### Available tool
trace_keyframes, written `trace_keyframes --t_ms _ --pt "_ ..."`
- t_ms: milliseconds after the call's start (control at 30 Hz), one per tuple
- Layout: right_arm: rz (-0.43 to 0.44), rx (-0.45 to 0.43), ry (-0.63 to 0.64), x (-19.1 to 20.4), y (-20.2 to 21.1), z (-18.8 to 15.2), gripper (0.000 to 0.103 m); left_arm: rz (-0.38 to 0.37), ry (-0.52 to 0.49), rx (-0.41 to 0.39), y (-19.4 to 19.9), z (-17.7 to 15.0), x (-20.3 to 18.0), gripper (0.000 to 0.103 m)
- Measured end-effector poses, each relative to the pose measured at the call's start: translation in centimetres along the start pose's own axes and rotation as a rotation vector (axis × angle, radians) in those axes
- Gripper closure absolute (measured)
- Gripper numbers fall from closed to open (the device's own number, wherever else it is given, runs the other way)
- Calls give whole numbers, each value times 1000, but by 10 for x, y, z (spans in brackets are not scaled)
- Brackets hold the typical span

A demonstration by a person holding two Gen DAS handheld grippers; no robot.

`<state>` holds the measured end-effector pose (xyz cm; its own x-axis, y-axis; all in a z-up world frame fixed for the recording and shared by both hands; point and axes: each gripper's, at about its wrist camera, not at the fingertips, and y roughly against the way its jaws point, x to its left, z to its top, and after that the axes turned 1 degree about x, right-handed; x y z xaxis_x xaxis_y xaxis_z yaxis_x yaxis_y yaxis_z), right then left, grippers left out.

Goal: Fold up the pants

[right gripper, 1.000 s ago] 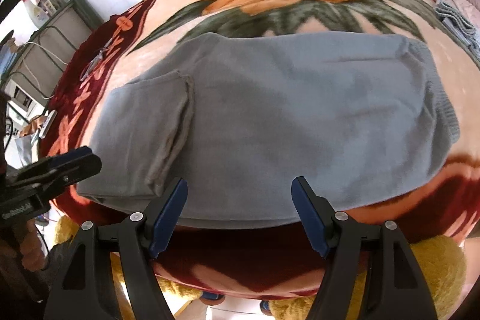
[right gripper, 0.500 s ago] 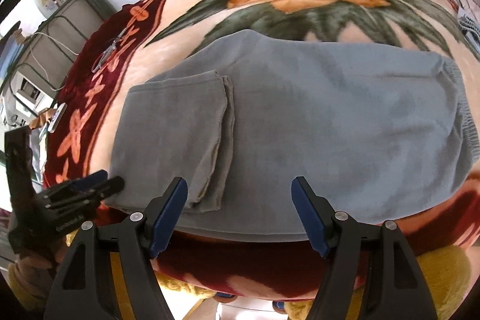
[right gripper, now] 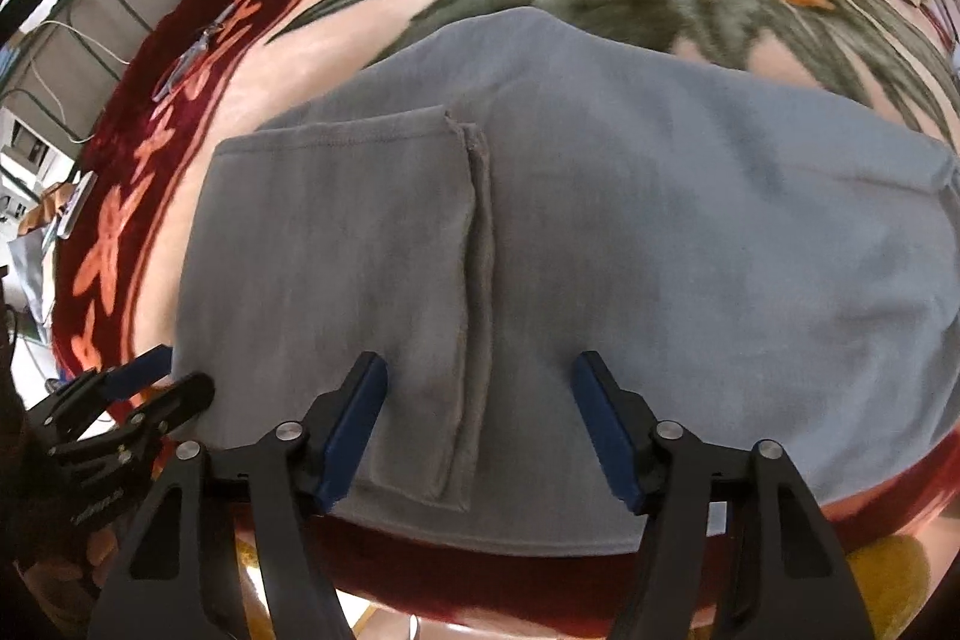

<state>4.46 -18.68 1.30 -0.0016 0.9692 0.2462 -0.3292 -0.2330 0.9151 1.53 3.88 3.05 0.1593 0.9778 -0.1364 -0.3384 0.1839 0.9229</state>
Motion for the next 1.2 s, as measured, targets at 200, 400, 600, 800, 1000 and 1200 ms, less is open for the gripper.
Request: trace_keyframes --t_ms 200,400,600,800,1000,1200 --pt "-12 -19 13 10 -6 3 40 -5 4 -1 -1 1 1 41" --pt "2 -32 50 20 -5 3 75 -6 -6 3 -2 1 0 36" --pt "21 -56 59 26 2 -1 96 11 -18 -1 2 0 -5 35" --pt "40 -90 54 27 18 -3 96 30 -24 -14 9 1 -9 35" --pt "34 -137 85 33 38 -5 97 36 -19 -26 18 4 -10 35" --pt "49 -190 101 35 65 -2 97 23 -4 -47 31 7 -11 35"
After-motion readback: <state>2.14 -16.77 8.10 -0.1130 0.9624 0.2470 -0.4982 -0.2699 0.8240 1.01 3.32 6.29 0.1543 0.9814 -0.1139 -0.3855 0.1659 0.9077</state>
